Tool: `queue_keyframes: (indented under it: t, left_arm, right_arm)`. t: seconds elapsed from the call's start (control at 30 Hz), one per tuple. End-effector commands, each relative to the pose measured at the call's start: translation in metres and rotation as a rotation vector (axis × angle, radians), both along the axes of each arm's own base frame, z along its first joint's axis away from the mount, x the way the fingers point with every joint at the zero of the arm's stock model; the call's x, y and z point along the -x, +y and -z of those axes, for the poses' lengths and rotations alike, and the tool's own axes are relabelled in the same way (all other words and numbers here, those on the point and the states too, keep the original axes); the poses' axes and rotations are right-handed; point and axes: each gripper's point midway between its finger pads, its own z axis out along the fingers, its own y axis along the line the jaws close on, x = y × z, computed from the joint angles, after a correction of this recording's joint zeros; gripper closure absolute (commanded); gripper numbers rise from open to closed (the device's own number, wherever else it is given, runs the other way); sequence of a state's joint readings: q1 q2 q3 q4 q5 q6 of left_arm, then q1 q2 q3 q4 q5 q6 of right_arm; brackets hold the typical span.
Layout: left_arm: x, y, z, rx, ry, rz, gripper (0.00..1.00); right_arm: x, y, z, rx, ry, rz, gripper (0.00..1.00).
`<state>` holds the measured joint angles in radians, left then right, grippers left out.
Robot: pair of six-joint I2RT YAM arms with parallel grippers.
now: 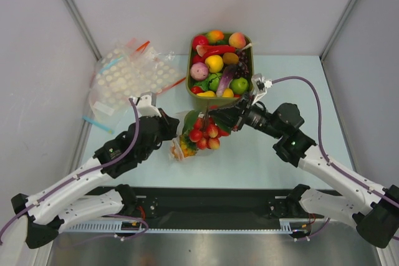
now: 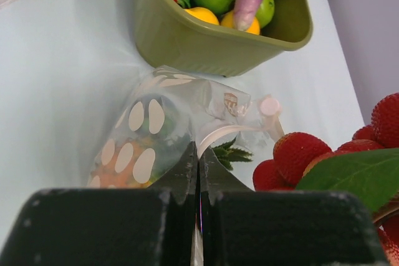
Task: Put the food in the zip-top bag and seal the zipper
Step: Place the fake fruit in the zipper food storage bag.
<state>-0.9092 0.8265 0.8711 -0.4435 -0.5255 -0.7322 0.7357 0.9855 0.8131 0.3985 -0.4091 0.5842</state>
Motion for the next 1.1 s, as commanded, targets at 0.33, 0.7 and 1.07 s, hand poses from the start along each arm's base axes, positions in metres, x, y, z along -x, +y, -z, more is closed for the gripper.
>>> queue_keyframes:
  t: [0.33,0.7,1.07]
  left_arm:
    - [0.002,-0.026,-0.017,0.078,-0.045,0.118,1.00]
    - [0.002,-0.026,-0.015,0.086,-0.036,0.116,1.00]
    - [0.002,-0.024,-0.013,0.084,-0.027,0.111,1.00]
  right_arm:
    - [0.036,0.010,-0.029,-0.109,-0.108,-0.207,1.00]
    - [0.034,0.033,-0.001,-0.100,-0.059,-0.315,1.00]
    - [0.030,0.055,0.029,-0.023,-0.112,-0.293,1.00]
